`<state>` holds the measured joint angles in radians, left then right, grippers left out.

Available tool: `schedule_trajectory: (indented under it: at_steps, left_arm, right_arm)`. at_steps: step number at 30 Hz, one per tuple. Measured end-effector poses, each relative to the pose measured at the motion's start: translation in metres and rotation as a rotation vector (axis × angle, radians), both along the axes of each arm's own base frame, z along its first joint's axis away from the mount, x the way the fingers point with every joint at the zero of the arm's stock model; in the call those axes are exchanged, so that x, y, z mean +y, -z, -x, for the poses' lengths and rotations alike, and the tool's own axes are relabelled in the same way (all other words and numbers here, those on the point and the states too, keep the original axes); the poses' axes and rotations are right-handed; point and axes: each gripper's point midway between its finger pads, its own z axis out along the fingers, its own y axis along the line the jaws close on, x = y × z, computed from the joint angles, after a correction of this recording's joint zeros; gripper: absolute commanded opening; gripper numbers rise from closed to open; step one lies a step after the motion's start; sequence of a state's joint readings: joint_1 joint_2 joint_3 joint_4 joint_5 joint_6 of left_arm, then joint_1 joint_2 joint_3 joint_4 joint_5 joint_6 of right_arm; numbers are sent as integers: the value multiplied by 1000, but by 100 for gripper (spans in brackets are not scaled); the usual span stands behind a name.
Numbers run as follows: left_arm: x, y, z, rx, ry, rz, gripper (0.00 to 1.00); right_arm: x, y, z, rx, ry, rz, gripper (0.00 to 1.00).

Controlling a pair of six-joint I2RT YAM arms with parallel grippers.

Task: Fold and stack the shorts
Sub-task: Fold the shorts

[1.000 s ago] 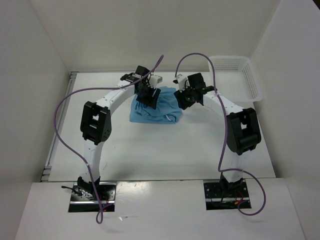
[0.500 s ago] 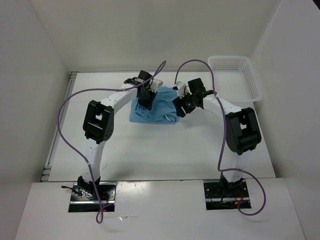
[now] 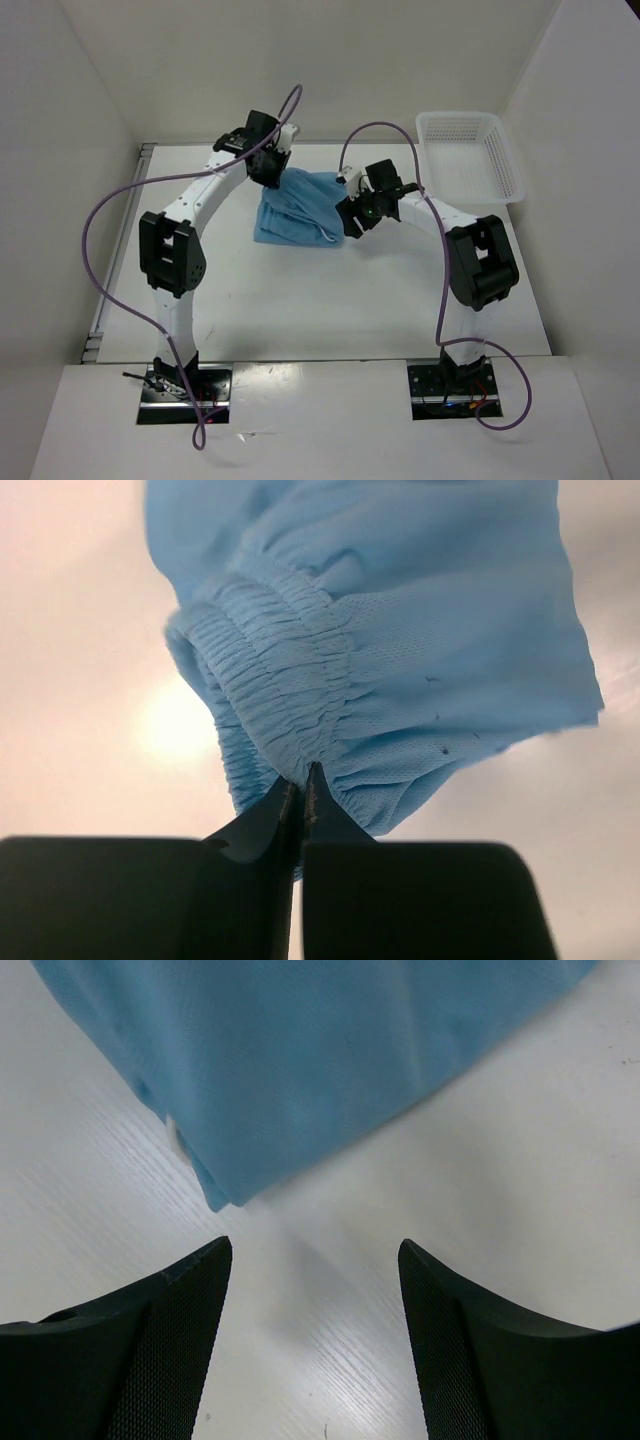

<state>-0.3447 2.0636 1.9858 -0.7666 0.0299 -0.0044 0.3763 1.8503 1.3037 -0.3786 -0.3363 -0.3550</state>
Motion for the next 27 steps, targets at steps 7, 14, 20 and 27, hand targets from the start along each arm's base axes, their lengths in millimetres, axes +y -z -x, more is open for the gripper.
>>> schedule_trajectory:
  at_steps: [7,14,20,27]
  left_arm:
    - [35,63,48,211,-37,-74,6]
    - [73,116,74,368,-101,-108,24]
    - [82,126,73,387,-124,-85,43]
    - [73,102,58,351,-103,-18,56]
  right_arm:
    - [6,2,3,1,-15,3,74]
    - [16,-1,1,-16,-25,-5,74]
    - [20,-6,-9,-30,11,-17,74]
    - [21,-8,-12,-26,35,-25,70]
